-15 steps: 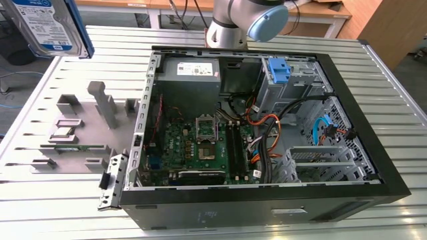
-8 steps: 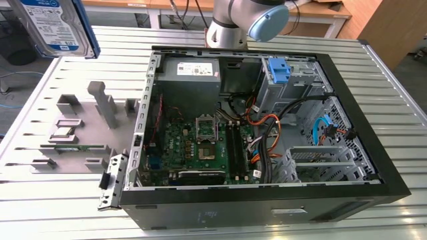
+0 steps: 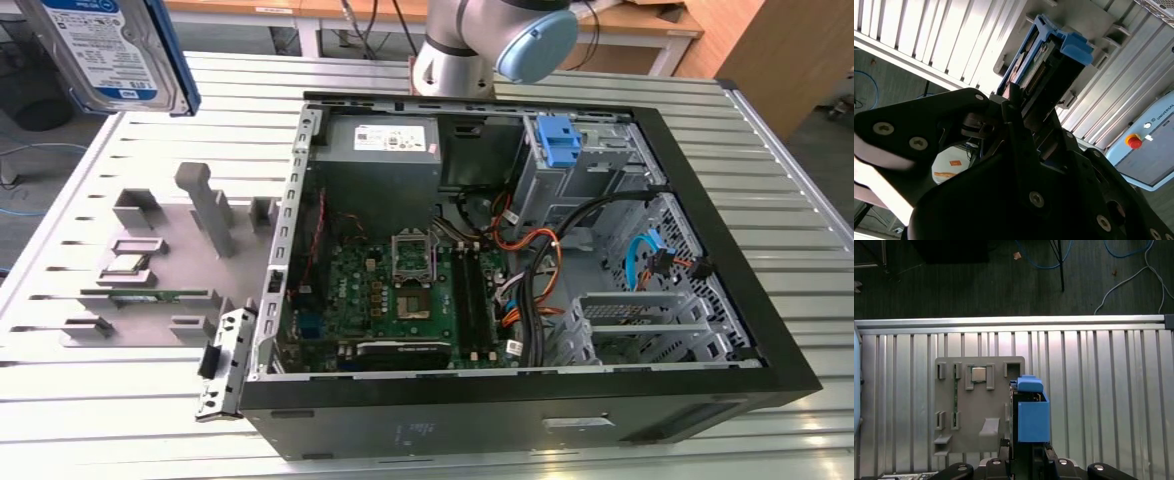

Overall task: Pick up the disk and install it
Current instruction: 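Pick up the disk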

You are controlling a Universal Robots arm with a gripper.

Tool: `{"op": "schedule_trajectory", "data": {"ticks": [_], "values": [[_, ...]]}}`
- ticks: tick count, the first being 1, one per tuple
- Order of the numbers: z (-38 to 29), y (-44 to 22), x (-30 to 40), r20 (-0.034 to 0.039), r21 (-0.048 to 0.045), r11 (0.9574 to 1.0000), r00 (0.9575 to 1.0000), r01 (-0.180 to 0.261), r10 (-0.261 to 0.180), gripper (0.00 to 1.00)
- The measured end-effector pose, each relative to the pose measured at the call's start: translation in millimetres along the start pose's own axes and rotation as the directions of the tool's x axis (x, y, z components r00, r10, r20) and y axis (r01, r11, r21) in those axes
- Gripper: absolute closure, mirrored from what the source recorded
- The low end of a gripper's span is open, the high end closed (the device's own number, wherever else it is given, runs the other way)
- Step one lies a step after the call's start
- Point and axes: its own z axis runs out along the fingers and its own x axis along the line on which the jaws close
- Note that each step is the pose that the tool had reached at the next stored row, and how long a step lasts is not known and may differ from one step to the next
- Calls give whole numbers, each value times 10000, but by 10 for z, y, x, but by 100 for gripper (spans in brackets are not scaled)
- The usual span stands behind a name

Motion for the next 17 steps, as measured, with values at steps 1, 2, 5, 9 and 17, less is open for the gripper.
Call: {"op": "schedule_trajectory", "data": {"ticks": [1, 2, 5, 9, 17], "values": [[-3, 0, 0, 0, 0, 10000, 10000, 1, -1, 65], [-3, 0, 0, 0, 1, 10000, 10000, 1, -1, 65], [-5, 0, 0, 0, 0, 10000, 10000, 0, 0, 65], [-6, -1, 0, -1, -1, 10000, 10000, 1, -1, 65], [-9, -66, -3, 0, 0, 10000, 10000, 1, -1, 65]]}}
